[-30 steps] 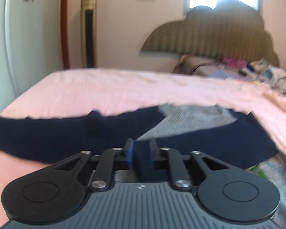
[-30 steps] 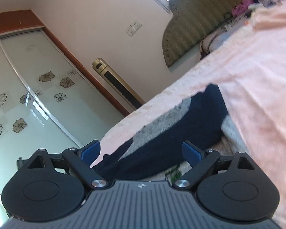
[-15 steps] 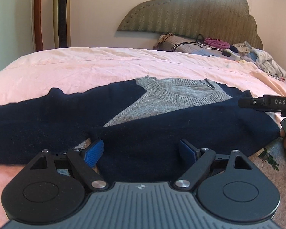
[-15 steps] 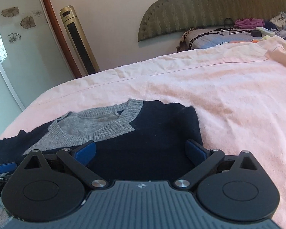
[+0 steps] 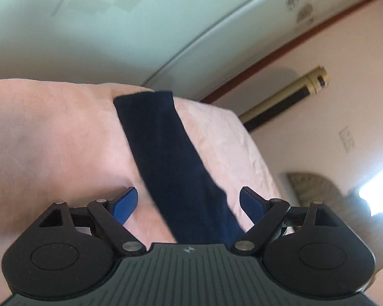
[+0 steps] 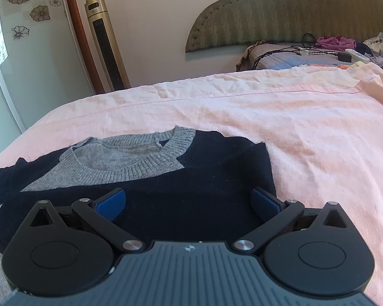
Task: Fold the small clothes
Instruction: 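Grasp the other navy sleeve with the left gripper and fold it over the first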
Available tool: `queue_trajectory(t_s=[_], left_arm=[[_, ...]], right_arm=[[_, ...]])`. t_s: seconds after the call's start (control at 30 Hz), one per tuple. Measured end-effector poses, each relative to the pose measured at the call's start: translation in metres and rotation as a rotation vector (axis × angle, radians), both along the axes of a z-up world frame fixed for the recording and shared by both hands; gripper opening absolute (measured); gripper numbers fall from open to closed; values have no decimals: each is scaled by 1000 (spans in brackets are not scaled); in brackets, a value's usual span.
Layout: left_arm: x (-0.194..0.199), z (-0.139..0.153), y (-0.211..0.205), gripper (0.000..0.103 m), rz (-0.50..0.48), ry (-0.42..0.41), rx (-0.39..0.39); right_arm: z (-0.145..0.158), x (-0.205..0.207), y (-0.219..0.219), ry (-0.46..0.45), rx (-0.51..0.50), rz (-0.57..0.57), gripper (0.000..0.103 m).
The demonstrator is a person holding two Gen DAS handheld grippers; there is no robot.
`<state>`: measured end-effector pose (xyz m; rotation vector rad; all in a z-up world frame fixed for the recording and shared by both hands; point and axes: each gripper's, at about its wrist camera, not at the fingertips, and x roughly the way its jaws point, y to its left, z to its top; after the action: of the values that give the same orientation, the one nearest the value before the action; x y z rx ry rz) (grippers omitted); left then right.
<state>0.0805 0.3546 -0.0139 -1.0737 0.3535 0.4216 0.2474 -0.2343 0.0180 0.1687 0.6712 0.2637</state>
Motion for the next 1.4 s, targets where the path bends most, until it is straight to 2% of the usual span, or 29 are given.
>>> queue_trajectory(t_s=[0.1, 0.17, 0.2, 0.23, 0.27, 0.3, 0.33, 0.4, 0.47, 0.57, 0.63, 0.67, 0.73, 0.8, 0.83, 0.9, 0.97, 1.0, 1.03, 1.1, 1.13, 1.2, 1.23, 1.27, 1.33, 1.37, 1.4], left_arm=[[16, -1, 11, 88, 18, -3, 8], [29, 1, 11, 86, 11, 25, 80], [35, 3, 8, 74, 10, 51, 123], [42, 7, 7, 39, 9, 100, 171], [49, 5, 6, 21, 5, 164, 203], [53, 4, 4, 7, 10, 196, 219], [53, 7, -1, 7, 21, 197, 242], [54, 23, -22, 6, 30, 187, 339], [53, 44, -60, 6, -30, 125, 446], [66, 73, -145, 6, -255, 8, 588], [71, 81, -217, 6, -469, -58, 685], [75, 78, -255, 6, -616, -62, 714], [84, 59, -320, 7, -909, -18, 718], [82, 41, -362, 8, -1082, 34, 714], [78, 35, -373, 14, -1117, 54, 717], [62, 27, -377, 24, -1097, 55, 736], [47, 29, -364, 44, -1055, 27, 691], [37, 28, -358, 71, -1031, 9, 661], [31, 28, -352, 93, -1001, -11, 644], [17, 24, -337, 96, -939, -59, 645], [10, 19, -331, 96, -920, -52, 641], [8, 11, -320, 96, -887, -35, 578], [6, 11, -313, 96, -871, -63, 539], [4, 12, -309, 96, -845, -93, 529], [6, 11, -309, 98, -822, -76, 537], [9, 10, -309, 98, -833, -54, 527], [11, 9, -308, 98, -836, -45, 518]], right_arm=[[0, 0, 0, -1, 8, -1, 103], [0, 0, -1, -1, 15, -2, 103], [0, 0, -1, -2, 17, -2, 103], [0, 0, -2, -2, 16, -2, 103], [0, 0, -2, -2, 18, -2, 103], [0, 0, -2, -2, 21, -2, 103], [0, 0, -3, -3, 26, -3, 103], [0, 0, -3, -3, 34, -4, 103], [0, 0, -3, -4, 37, -5, 103], [0, 0, -4, -4, 41, -6, 103], [0, -1, -7, -5, 54, -6, 103], [0, -1, -7, -5, 59, -7, 103], [0, -1, -9, -5, 71, -7, 103], [0, -1, -11, -6, 88, -7, 103], [0, -1, -13, -6, 98, -8, 103], [0, -1, -15, -8, 116, -9, 103], [0, -1, -16, -8, 123, -9, 103], [0, -1, -16, -8, 128, -9, 103], [0, -2, -17, -9, 135, -9, 103], [0, -1, -17, -8, 138, -10, 103], [1, -1, -17, -7, 132, -9, 103], [8, -3, -14, 13, 112, -34, 101], [14, -6, -12, 30, 141, -60, 101], [21, -10, -11, 46, 211, -50, 101], [26, -12, 0, 138, 380, 75, 94], [25, -11, 9, 201, 399, 120, 91], [23, -9, 24, 270, 376, 153, 85]])
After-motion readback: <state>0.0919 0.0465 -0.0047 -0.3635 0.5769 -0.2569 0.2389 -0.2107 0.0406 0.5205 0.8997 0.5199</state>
